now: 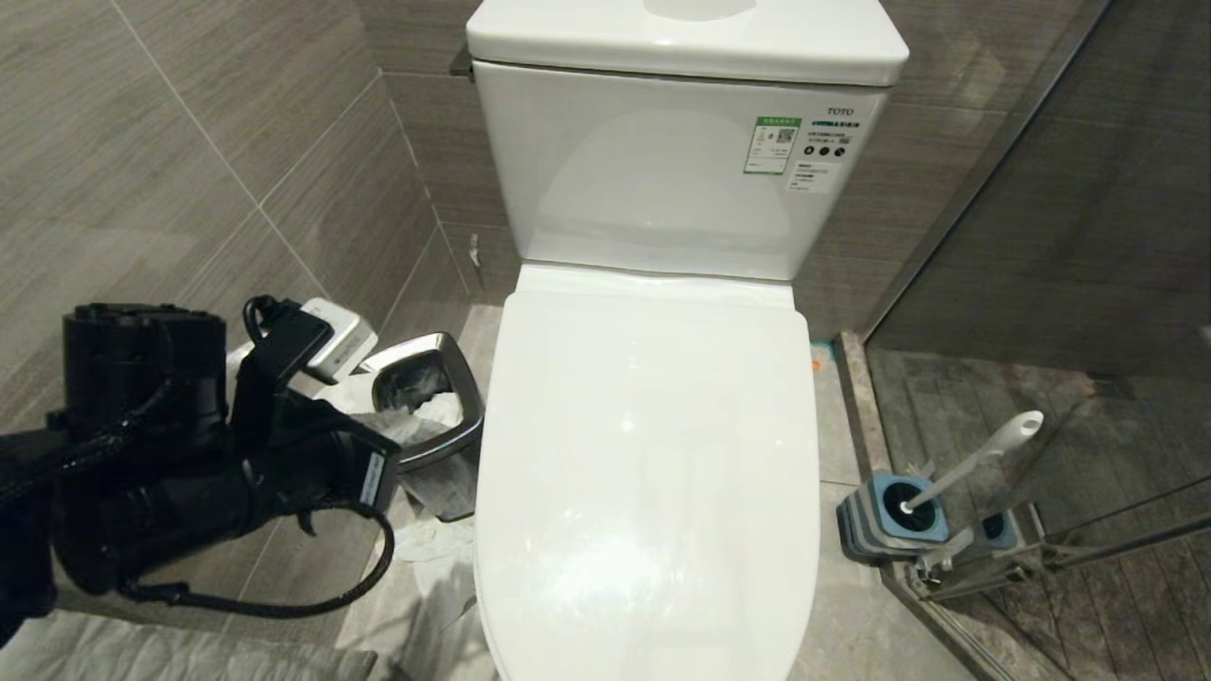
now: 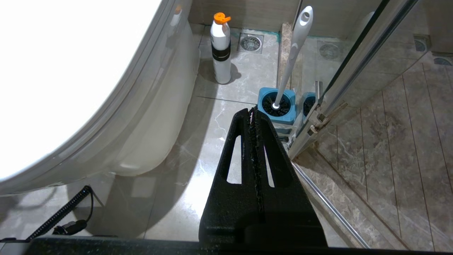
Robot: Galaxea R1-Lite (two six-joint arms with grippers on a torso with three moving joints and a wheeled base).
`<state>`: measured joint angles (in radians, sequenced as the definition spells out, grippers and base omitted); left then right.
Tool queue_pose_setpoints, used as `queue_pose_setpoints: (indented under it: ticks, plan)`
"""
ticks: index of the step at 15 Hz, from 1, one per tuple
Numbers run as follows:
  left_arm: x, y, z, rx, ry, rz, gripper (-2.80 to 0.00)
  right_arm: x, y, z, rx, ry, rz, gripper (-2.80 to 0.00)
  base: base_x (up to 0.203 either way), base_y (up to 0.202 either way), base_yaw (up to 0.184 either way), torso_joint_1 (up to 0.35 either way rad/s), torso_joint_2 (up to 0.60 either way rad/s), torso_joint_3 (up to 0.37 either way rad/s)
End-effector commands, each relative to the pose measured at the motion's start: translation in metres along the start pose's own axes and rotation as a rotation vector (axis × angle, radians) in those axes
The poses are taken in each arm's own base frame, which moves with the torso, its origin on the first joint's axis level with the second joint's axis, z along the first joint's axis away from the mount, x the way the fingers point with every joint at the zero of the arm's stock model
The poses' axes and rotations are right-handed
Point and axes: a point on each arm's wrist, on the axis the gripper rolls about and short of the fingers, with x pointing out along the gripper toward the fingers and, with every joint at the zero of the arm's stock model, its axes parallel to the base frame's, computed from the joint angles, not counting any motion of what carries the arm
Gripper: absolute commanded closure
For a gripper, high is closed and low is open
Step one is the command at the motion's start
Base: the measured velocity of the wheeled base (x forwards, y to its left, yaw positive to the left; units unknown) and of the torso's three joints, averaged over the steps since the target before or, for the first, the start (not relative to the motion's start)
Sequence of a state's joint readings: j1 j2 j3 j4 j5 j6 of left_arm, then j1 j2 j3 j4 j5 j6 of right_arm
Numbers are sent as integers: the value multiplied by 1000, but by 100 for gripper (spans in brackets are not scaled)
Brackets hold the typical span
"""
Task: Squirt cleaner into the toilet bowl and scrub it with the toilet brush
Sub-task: Use the left hand to lift the toilet lid slightly
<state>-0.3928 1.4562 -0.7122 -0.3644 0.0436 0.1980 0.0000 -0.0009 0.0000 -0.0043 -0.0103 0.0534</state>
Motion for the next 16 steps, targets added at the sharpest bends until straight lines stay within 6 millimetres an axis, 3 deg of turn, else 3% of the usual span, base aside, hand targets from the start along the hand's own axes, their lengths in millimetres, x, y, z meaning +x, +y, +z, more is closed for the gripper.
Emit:
queue_pose_setpoints:
  ticks: [1, 5, 9, 13, 16]
  plan:
    - [28, 8, 0, -17, 20, 23, 0, 0, 0, 0, 0, 1, 0, 0, 0, 0, 0, 0, 0, 0]
    - [62, 39, -5, -67, 35, 14, 0, 0, 0, 0, 0, 0, 0, 0, 0, 0, 0, 0, 0, 0]
    - [85, 73, -29, -198, 62, -110, 0, 0, 0, 0, 0, 0, 0, 0, 0, 0, 0, 0, 0, 0]
    - [87, 85, -38, -540, 60, -299, 0, 0, 0, 0, 0, 0, 0, 0, 0, 0, 0, 0, 0, 0]
    - [104, 92, -51, -595, 23, -326, 0, 0, 0, 0, 0, 0, 0, 0, 0, 0, 0, 0, 0, 0]
